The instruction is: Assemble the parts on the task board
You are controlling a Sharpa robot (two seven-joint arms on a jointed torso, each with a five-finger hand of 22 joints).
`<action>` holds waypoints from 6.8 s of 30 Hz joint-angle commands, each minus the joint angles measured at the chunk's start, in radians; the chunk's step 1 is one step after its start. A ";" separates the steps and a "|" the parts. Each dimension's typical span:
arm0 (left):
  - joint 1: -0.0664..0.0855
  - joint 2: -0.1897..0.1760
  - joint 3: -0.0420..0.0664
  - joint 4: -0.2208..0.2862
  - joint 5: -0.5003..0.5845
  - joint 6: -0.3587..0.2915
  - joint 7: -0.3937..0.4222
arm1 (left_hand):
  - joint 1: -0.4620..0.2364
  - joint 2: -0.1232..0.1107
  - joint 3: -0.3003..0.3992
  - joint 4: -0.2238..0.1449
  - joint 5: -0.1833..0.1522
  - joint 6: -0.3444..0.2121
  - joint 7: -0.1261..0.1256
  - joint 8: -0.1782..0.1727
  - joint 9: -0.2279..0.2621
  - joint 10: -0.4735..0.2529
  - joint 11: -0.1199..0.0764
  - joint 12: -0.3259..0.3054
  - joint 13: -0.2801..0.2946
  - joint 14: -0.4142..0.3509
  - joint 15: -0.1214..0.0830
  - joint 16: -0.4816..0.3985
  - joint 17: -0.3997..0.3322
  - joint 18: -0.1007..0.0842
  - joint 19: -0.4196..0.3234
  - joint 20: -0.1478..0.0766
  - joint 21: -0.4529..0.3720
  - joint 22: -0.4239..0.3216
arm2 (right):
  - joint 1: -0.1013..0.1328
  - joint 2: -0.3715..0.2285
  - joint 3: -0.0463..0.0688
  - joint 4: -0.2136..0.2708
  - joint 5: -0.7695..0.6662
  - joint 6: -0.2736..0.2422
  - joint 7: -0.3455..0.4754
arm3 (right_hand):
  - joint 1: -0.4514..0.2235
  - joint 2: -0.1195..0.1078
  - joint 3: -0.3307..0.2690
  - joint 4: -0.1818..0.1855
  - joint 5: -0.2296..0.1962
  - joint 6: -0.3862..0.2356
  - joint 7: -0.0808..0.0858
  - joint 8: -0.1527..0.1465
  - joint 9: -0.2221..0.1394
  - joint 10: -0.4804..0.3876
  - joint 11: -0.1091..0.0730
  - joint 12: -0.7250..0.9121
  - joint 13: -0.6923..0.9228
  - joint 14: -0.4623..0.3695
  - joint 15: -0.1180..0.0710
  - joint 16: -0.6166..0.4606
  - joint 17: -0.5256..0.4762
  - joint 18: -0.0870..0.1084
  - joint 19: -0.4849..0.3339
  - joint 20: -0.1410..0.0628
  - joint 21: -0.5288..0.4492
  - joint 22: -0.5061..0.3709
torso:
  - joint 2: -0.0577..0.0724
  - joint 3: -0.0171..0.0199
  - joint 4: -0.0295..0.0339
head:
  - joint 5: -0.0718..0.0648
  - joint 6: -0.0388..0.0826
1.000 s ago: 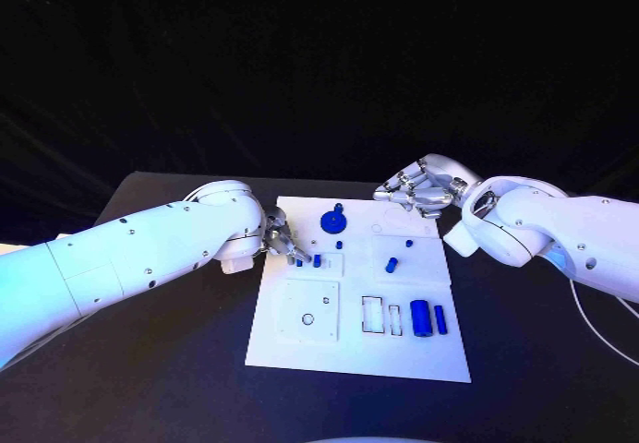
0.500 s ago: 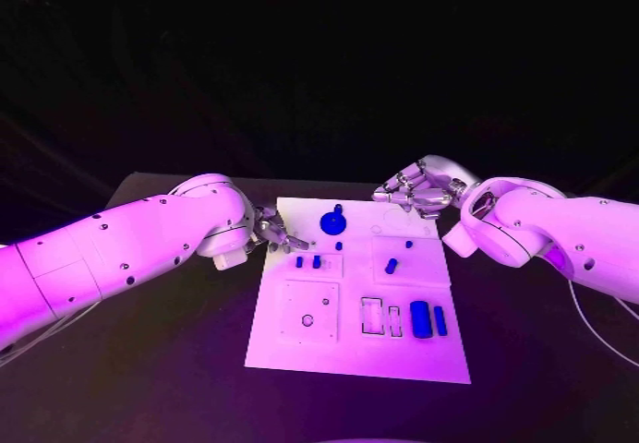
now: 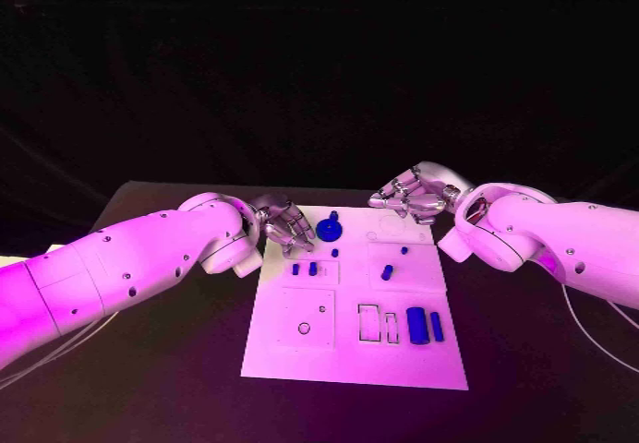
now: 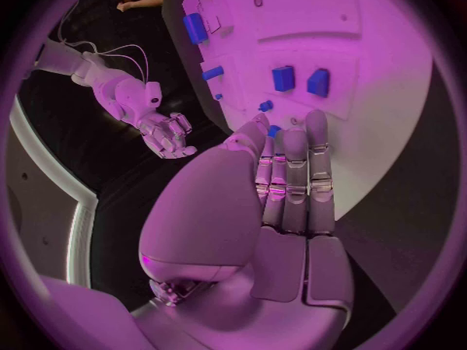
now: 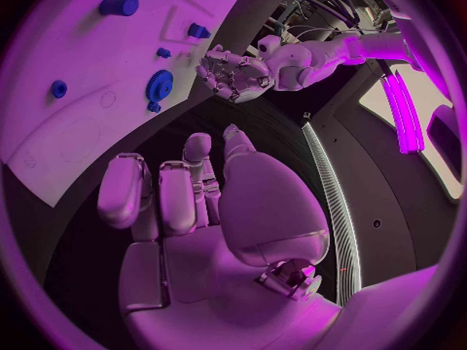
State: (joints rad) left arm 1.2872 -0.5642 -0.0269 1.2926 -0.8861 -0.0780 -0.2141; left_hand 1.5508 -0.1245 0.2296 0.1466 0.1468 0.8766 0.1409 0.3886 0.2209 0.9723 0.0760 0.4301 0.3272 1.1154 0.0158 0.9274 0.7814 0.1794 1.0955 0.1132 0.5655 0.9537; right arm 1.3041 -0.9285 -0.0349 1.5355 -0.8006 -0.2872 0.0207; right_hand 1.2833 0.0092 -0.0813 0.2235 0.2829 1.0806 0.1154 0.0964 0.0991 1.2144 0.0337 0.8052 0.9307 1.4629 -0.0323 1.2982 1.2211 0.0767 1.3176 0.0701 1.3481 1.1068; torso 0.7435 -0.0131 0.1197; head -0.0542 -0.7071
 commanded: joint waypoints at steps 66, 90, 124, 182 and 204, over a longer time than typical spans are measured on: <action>-0.054 0.220 -0.021 -0.180 -0.613 -0.035 0.112 | -0.039 -0.014 0.220 -0.119 -0.047 0.309 -0.038 -0.202 -0.099 0.324 -0.045 -0.228 -0.224 0.394 -0.062 0.466 0.442 -0.121 0.403 -0.055 0.746 0.467 | 0.000 0.007 0.000 0.011 -0.005 -0.012 0.019 | 0.019 0.009 -0.002 -0.007 0.008 -0.007 0.002 -0.004 0.002 -0.041 0.000 -0.072 -0.060 0.037 -0.006 -0.012 -0.012 0.023 -0.010 0.000 -0.011 -0.013 | 0.001 -0.0024 -0.0030 | -0.024 -0.011; -0.024 0.007 0.034 0.030 -0.447 -0.109 0.100 | -0.101 -0.037 0.316 -0.181 -0.049 0.331 -0.035 -0.222 -0.099 0.343 -0.044 -0.251 -0.203 0.393 -0.060 0.470 0.433 -0.124 0.405 -0.055 0.759 0.481 | 0.000 -0.001 0.000 0.009 -0.007 -0.015 0.019 | 0.020 0.010 -0.004 -0.006 0.007 -0.006 0.002 -0.003 0.002 -0.041 0.000 -0.073 -0.063 0.037 -0.006 -0.013 -0.012 0.023 -0.009 0.000 -0.011 -0.011 | -0.006 -0.0023 0.0050 | -0.022 -0.004; -0.049 0.033 0.022 -0.043 -0.461 -0.063 0.105 | -0.106 -0.038 0.321 -0.185 -0.049 0.333 -0.035 -0.223 -0.099 0.345 -0.044 -0.253 -0.201 0.393 -0.061 0.471 0.433 -0.124 0.405 -0.055 0.760 0.482 | 0.000 0.004 0.000 0.004 -0.007 -0.013 0.021 | 0.020 0.011 -0.006 -0.005 0.007 -0.006 0.002 -0.003 0.003 -0.041 0.000 -0.076 -0.066 0.037 -0.006 -0.014 -0.013 0.023 -0.009 0.000 -0.012 -0.012 | -0.005 -0.0028 0.0046 | -0.025 -0.004; -0.058 0.081 0.007 -0.094 -0.485 -0.002 0.096 | -0.133 -0.046 0.316 -0.196 -0.062 0.331 -0.036 -0.230 -0.100 0.343 -0.046 -0.260 -0.193 0.391 -0.061 0.471 0.428 -0.123 0.403 -0.055 0.756 0.482 | 0.000 0.009 0.000 0.004 -0.007 -0.008 0.024 | 0.021 0.012 -0.008 -0.004 0.006 -0.006 0.002 -0.003 0.003 -0.040 0.000 -0.077 -0.069 0.037 -0.007 -0.014 -0.012 0.023 -0.009 0.000 -0.012 -0.013 | -0.007 -0.0031 0.0058 | -0.031 -0.034; -0.060 0.081 0.007 -0.096 -0.485 -0.009 0.097 | -0.164 -0.056 0.290 -0.203 -0.053 0.310 -0.041 -0.244 -0.105 0.329 -0.048 -0.256 -0.179 0.390 -0.063 0.469 0.420 -0.123 0.402 -0.057 0.754 0.483 | 0.000 0.011 0.000 0.002 -0.006 -0.006 0.025 | 0.021 0.012 -0.008 -0.004 0.006 -0.006 0.002 -0.003 0.003 -0.040 0.000 -0.077 -0.069 0.037 -0.007 -0.014 -0.012 0.023 -0.009 0.000 -0.012 -0.013 | -0.006 -0.0035 0.0062 | -0.022 -0.006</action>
State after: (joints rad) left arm 1.2316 -0.4859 -0.0179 1.1946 -1.3690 -0.1111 -0.1190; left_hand 1.3939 -0.1815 0.5253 -0.0567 0.0889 1.1933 0.0979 0.1486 0.1168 1.2993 0.0352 0.1677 0.1475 1.4674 -0.0391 1.3941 1.2024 0.0696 1.4685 0.0644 1.3206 1.3080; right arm 1.3043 -0.9191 -0.0349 1.5366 -0.8008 -0.3028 0.0356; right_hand 1.2965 0.0223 -0.0838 0.2208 0.2865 1.0771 0.1120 0.0964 0.1010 1.1823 0.0337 0.7317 0.8628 1.4629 -0.0323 1.2902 1.2093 0.0921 1.3142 0.0736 1.3396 1.0953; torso 0.7371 -0.0166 0.1256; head -0.0765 -0.7147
